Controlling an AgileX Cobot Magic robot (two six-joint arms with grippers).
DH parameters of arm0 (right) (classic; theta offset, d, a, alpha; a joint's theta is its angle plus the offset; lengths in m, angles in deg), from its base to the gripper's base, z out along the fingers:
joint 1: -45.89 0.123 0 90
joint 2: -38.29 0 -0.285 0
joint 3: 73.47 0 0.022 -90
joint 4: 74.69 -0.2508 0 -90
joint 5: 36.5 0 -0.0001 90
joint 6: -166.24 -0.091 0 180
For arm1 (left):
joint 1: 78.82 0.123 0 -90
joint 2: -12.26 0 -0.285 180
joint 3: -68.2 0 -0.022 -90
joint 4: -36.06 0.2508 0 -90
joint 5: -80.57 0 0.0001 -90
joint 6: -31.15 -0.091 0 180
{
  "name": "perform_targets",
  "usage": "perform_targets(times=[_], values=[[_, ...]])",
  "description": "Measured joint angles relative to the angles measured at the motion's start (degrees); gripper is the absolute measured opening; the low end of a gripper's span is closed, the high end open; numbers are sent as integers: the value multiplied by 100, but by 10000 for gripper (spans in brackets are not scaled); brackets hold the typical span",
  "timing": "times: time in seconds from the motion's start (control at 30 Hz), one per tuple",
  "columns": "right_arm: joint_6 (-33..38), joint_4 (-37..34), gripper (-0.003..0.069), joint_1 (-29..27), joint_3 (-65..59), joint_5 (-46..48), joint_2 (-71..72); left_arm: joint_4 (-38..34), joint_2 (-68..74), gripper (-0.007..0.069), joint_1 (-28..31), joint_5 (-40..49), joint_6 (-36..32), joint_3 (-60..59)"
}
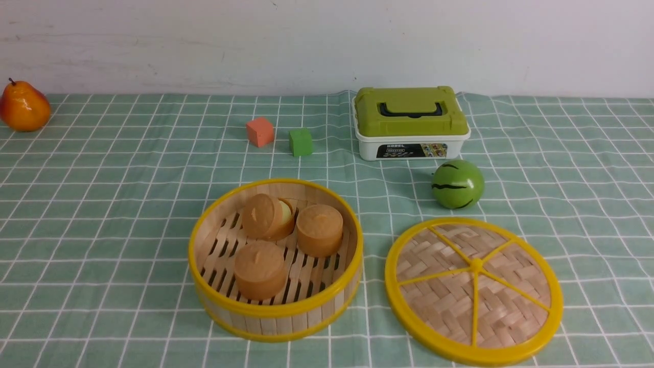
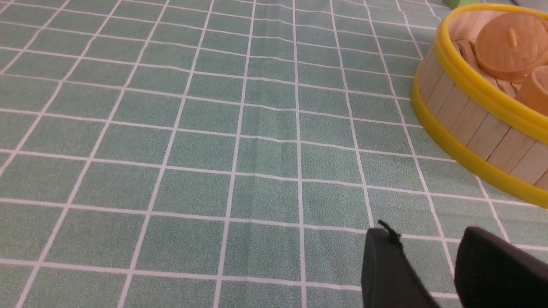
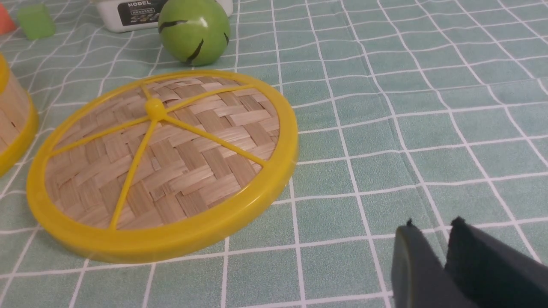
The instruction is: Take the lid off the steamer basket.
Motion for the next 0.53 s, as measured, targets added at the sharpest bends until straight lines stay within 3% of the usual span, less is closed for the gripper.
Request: perform_targets(times=[0.53], values=[[0, 0, 114, 0, 0, 0, 0, 0, 0, 239, 0, 0, 0, 0]])
